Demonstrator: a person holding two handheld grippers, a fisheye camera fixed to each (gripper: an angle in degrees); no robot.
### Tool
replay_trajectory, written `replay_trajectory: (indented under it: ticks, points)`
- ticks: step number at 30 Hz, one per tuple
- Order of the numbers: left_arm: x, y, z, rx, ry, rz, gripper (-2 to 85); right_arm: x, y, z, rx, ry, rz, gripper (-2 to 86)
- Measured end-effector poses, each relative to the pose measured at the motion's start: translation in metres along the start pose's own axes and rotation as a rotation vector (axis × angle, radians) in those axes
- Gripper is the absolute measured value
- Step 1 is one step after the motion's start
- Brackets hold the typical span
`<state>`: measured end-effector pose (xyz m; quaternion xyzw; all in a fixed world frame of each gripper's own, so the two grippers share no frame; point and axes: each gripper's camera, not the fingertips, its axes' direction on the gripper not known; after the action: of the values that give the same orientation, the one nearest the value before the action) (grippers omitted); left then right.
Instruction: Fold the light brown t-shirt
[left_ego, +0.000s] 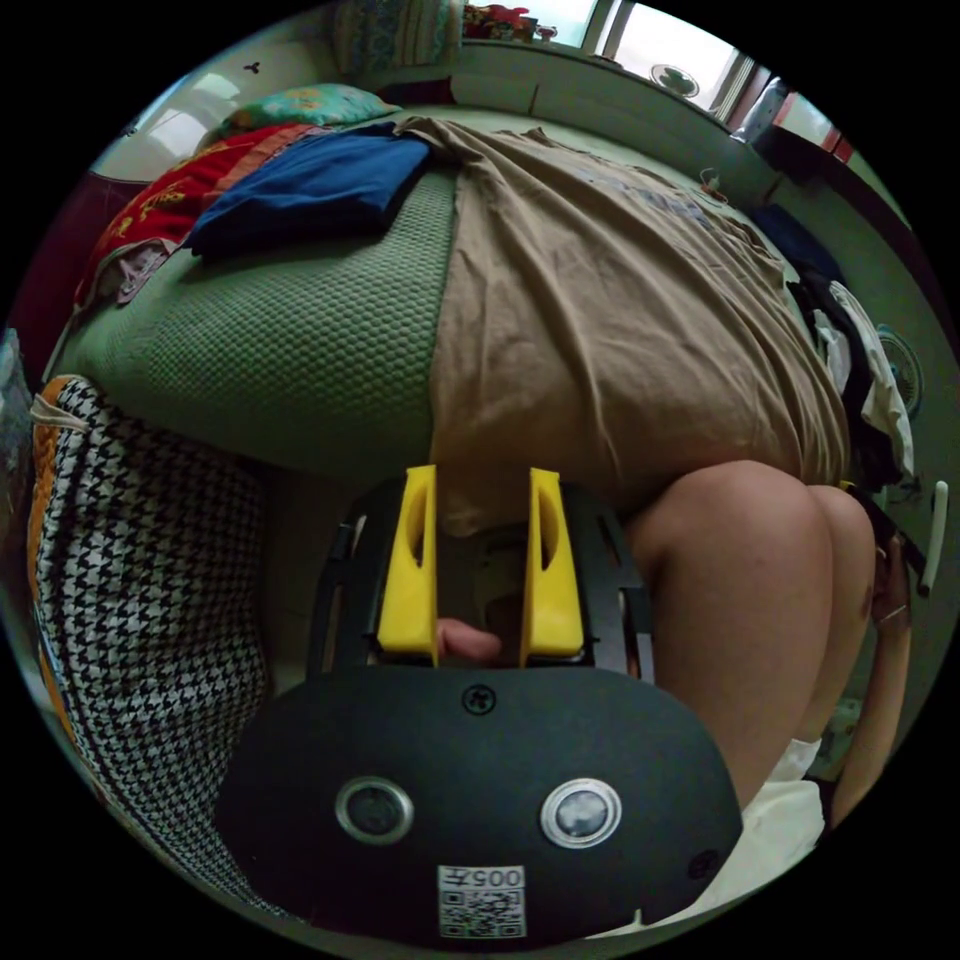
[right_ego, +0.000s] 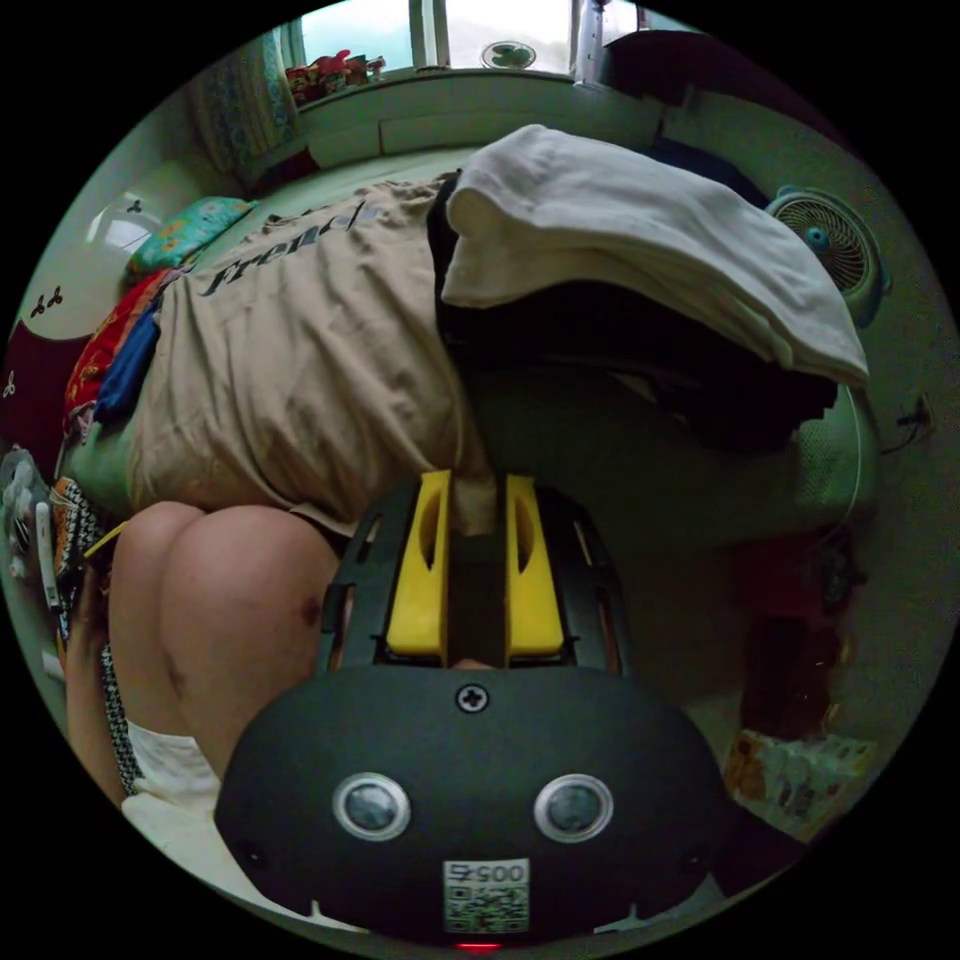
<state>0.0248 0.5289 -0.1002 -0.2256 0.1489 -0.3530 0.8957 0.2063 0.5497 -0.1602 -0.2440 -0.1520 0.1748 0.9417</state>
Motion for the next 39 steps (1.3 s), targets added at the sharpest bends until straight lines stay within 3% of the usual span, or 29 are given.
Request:
replay_trajectory:
  ticks: [10,18,22,28,33,39]
  points:
    - [-0.010,0.019,-0.013,-0.024,-0.005,0.010,12.7,-0.002,0.012,-0.017,0.000,0.011,-0.004,7.9]
    - [0.002,0.039,-0.026,-0.092,-0.113,0.014,2.7,-0.004,0.021,-0.035,0.005,0.021,0.005,3.8]
    - [0.003,0.048,-0.048,-0.093,-0.086,0.054,1.3,-0.009,0.026,-0.050,-0.001,-0.005,-0.015,-1.1]
    - [-0.009,0.063,-0.130,0.071,0.052,0.053,0.6,-0.013,0.024,-0.108,0.101,-0.052,-0.006,-1.7]
    - [-0.016,0.070,-0.216,0.242,0.039,0.059,0.4,-0.013,0.010,-0.176,0.220,-0.100,-0.009,-1.7]
    - [-0.035,0.087,-0.269,0.250,0.008,0.035,0.4,-0.021,0.013,-0.228,0.233,-0.106,-0.040,-1.7]
